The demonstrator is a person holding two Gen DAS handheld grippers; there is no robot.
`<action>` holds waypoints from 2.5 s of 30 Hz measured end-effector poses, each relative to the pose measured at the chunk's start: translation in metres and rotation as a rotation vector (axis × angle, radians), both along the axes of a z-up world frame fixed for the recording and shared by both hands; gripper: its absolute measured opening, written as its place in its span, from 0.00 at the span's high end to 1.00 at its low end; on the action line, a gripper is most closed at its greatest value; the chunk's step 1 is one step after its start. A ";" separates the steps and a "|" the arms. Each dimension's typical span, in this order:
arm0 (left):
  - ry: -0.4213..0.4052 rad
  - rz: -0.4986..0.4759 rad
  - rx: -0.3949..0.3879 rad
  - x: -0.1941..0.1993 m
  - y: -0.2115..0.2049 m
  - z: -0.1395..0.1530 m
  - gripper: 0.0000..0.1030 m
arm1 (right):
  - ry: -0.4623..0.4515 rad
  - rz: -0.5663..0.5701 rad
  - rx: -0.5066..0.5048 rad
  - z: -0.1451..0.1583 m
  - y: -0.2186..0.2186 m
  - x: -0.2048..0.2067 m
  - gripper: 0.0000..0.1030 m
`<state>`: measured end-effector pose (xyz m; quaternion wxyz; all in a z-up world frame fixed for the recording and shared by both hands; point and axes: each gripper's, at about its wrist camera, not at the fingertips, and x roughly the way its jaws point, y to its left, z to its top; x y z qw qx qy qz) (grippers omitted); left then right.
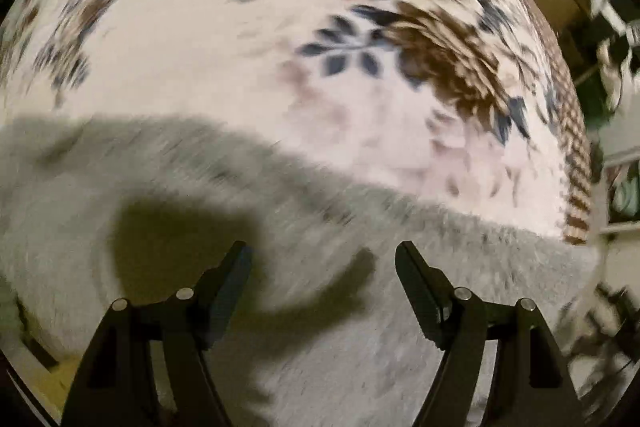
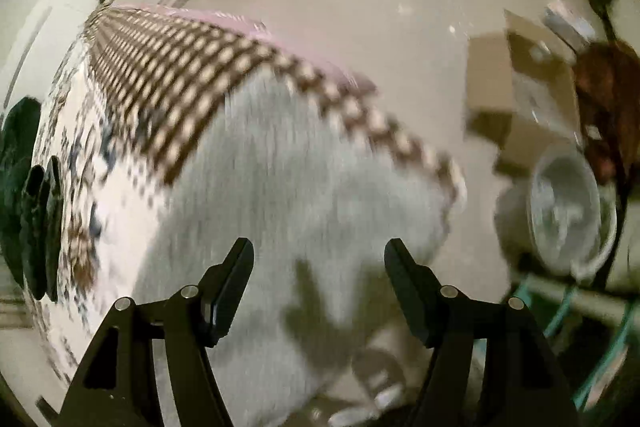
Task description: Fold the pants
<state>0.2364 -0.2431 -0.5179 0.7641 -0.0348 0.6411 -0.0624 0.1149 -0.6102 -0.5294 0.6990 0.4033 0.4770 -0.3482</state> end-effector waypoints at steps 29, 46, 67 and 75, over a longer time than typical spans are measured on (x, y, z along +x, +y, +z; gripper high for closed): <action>0.115 0.169 0.039 -0.008 0.053 -0.019 0.29 | -0.007 0.200 0.760 -0.068 0.158 0.132 0.42; 0.101 0.280 0.080 -0.027 0.152 -0.020 0.29 | -0.022 0.169 0.617 -0.075 0.244 0.212 0.96; 0.060 0.111 0.136 0.054 0.092 -0.049 0.27 | -0.046 -0.140 0.369 -0.050 0.100 -0.052 0.33; 0.091 0.035 0.052 -0.011 0.059 -0.003 0.27 | -0.193 -0.329 0.271 -0.058 0.007 -0.153 0.33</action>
